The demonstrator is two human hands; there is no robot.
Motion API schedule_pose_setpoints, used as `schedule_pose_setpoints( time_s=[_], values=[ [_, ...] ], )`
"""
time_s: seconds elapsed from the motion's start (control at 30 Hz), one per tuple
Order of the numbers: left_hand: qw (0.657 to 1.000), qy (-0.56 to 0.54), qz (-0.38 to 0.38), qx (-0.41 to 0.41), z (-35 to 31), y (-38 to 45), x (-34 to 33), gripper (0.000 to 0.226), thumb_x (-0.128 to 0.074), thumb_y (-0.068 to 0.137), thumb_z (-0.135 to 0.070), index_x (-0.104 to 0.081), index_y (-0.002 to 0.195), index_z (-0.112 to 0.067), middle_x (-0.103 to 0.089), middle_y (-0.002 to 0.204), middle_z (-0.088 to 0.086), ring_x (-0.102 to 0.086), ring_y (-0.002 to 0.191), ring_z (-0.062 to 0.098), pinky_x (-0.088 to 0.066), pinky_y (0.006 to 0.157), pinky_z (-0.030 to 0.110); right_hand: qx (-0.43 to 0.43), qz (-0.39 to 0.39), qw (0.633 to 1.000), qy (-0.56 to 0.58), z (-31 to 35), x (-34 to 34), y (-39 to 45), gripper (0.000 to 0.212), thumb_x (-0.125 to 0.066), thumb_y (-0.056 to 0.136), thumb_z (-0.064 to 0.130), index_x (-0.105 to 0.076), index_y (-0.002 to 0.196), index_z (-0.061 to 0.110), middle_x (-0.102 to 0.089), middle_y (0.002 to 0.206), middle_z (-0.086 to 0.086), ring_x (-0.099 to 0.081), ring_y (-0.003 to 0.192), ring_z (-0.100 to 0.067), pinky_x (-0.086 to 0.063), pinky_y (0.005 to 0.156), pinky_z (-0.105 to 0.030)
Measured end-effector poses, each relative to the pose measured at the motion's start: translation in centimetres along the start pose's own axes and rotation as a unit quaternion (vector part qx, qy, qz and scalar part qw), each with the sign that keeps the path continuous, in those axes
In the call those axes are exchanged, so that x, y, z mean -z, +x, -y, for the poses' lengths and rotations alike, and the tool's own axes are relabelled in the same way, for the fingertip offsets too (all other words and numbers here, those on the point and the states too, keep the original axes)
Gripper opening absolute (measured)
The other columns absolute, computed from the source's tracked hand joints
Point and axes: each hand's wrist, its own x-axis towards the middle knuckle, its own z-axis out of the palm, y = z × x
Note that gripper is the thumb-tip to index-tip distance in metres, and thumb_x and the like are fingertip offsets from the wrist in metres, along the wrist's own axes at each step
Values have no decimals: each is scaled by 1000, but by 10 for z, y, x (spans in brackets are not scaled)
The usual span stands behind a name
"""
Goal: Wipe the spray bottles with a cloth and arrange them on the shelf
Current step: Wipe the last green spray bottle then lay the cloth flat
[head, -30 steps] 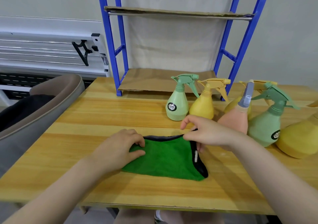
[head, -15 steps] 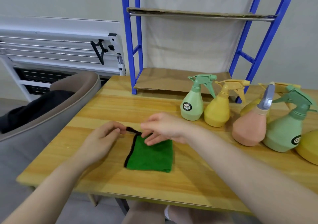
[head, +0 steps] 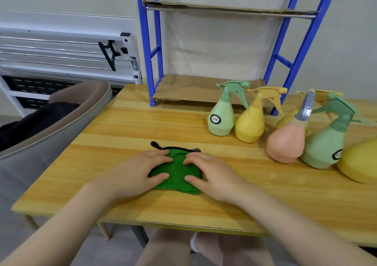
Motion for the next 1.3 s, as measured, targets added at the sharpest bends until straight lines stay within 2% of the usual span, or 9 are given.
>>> schedule_pose_setpoints(
  time_s=[0.1, 0.23, 0.33, 0.47, 0.57, 0.83, 1.13, 1.2, 1.3],
  values=[
    [999, 10, 11, -31, -15, 4, 0, 85, -20, 74, -82, -39, 144, -39, -27, 155, -20, -28, 140, 1, -16, 109, 14, -16, -18, 1000, -2, -10, -2, -22, 40, -48, 98, 41, -44, 137, 32, -37, 152, 14, -30, 141, -5, -15, 121, -35],
    [995, 8, 9, -95, -51, 20, -7, 75, -25, 80, -77, -46, 141, -38, -37, 151, -15, -32, 136, 3, -22, 109, 18, -55, -22, 998, -17, -37, 18, -53, 40, -54, 94, 31, -47, 133, 33, -41, 149, 16, -32, 139, -1, -7, 122, -33],
    [991, -1, 14, -136, -87, 41, -16, 67, -26, 86, -70, -50, 138, -36, -43, 148, -12, -35, 132, 6, -29, 111, 26, -98, -15, 995, -14, -62, 37, -83, 41, -59, 91, 25, -51, 130, 33, -45, 146, 17, -38, 134, -4, -19, 116, -25],
    [984, -10, 14, -177, -133, 71, -31, 46, -44, 97, -50, -50, 139, -32, -42, 148, -9, -33, 133, 11, -28, 111, 31, -161, -13, 987, -15, -92, 57, -124, 42, -62, 87, 22, -55, 127, 32, -48, 145, 15, -45, 128, -10, -32, 102, -22],
    [977, -11, 9, -213, -164, 90, -42, 48, -50, 95, -50, -51, 138, -30, -42, 149, -6, -33, 134, 14, -31, 111, 37, -200, -11, 980, -17, -111, 68, -149, 45, -63, 84, 18, -56, 127, 30, -49, 144, 13, -47, 127, -12, -32, 101, -20],
    [964, 7, -10, -265, -231, 110, -67, 55, -49, 93, -54, -49, 140, -26, -41, 150, -2, -32, 135, 19, -30, 112, 38, -267, -21, 963, -24, -141, 90, -204, 49, -59, 76, 5, -59, 118, 32, -50, 143, 15, -47, 131, -16, -33, 110, -31],
    [958, -21, -16, -287, -249, 119, -79, 54, -47, 94, -54, -46, 142, -30, -37, 152, -7, -28, 137, 13, -28, 113, 35, -300, -43, 952, -38, -149, 97, -224, 47, -58, 77, 5, -58, 114, 35, -52, 140, 16, -47, 129, -17, -33, 108, -29],
    [954, -54, -16, -296, -243, 120, -75, 50, -50, 94, -52, -49, 139, -31, -41, 149, -9, -31, 137, 10, -27, 113, 32, -296, -44, 953, -49, -147, 98, -220, 44, -58, 79, 5, -60, 114, 30, -55, 134, 12, -47, 128, -15, -33, 105, -26],
    [949, -106, -26, -295, -229, 120, -67, 41, -52, 94, -45, -55, 132, -29, -49, 143, -10, -38, 133, 6, -28, 111, 27, -272, -113, 955, -35, -138, 102, -207, 34, -60, 84, 7, -63, 111, 28, -57, 113, 14, -50, 113, -10, -34, 88, -19]
  ],
)
